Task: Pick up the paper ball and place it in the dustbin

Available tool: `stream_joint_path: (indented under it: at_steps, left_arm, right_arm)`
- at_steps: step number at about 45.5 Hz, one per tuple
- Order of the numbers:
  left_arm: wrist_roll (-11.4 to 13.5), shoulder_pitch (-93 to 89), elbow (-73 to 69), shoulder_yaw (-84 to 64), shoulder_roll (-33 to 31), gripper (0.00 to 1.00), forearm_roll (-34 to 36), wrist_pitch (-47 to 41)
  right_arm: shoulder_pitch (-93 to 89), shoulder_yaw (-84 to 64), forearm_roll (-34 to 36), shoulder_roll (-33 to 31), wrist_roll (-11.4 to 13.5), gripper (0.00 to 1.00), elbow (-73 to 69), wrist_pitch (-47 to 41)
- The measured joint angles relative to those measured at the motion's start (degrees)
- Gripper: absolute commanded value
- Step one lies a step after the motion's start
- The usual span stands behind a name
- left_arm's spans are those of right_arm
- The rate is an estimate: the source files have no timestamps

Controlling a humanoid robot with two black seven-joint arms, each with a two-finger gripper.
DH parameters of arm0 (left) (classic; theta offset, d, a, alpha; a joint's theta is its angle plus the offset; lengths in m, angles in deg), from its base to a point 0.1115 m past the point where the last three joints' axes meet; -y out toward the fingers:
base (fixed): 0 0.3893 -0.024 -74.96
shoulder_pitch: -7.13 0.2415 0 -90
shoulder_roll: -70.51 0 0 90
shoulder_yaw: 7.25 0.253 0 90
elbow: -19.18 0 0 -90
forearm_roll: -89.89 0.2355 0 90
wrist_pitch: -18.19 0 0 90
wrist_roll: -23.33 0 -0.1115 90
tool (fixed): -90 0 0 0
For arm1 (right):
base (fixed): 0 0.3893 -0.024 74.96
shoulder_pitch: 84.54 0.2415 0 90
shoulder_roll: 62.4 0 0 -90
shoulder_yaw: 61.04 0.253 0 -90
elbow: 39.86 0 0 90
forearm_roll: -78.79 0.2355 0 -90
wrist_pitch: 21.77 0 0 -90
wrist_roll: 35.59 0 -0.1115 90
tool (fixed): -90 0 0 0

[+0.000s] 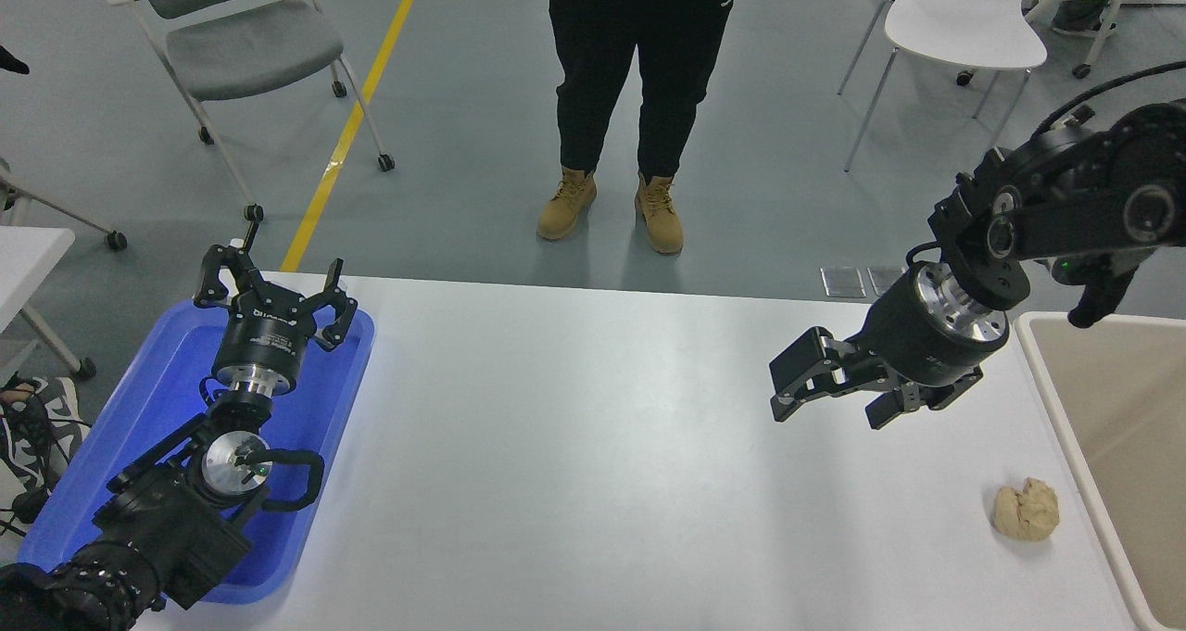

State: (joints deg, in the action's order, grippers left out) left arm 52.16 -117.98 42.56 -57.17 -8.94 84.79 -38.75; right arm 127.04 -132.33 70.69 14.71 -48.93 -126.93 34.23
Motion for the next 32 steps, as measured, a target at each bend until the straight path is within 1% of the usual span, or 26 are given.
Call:
stream_joint_path:
  at_steps: [32]
  left_arm:
    - [0.01,-0.05,0.00,0.00,0.00,1.00,-0.01,0.00]
  right_arm:
    - [0.11,-1.23,-0.37,1.10,0.22,1.00,0.08,0.07]
